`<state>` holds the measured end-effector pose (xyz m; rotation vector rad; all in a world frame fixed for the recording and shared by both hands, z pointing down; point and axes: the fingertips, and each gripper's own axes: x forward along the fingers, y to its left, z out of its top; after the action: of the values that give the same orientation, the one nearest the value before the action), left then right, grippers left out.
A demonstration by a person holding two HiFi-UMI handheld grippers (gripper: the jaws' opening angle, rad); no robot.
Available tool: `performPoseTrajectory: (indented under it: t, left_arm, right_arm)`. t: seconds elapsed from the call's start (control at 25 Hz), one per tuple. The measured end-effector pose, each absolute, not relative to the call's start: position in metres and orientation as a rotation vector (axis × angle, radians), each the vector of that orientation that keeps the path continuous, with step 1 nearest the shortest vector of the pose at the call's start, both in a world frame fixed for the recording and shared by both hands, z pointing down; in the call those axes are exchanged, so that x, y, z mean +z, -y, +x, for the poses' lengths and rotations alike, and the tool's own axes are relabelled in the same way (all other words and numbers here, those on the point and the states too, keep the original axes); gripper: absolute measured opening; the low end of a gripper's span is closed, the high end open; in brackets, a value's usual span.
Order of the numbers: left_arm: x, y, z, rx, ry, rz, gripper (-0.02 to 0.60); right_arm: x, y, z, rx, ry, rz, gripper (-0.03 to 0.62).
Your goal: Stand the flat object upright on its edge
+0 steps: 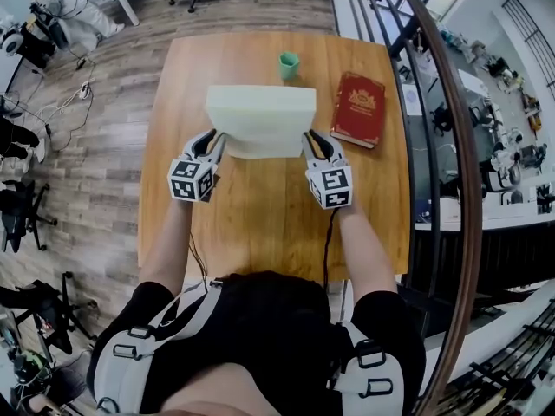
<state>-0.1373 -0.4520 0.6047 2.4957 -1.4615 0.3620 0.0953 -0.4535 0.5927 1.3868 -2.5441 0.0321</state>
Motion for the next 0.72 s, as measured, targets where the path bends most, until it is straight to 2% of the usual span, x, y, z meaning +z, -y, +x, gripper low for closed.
performPoseTrajectory:
  t: [0.16, 0.52, 0.72]
  left_arm:
    - [0.607, 0.445, -0.139, 0.472, 1.497, 2.492, 0.091]
    - [0.554, 0.406, -0.15, 0.419, 1.635, 2.546, 0.091]
    - [0.504, 0.378, -0.154, 0.228, 1.775, 2.548, 0.021]
  right_arm:
    - [0.593, 0.451, 0.1, 0.114, 2.535, 1.426, 0.051]
    - [0.518, 0.415, 0.105, 0.062, 2.615, 1.634, 0.049]
    - [0.47, 0.385, 0.107, -0.063, 2.612, 1.758, 0.006]
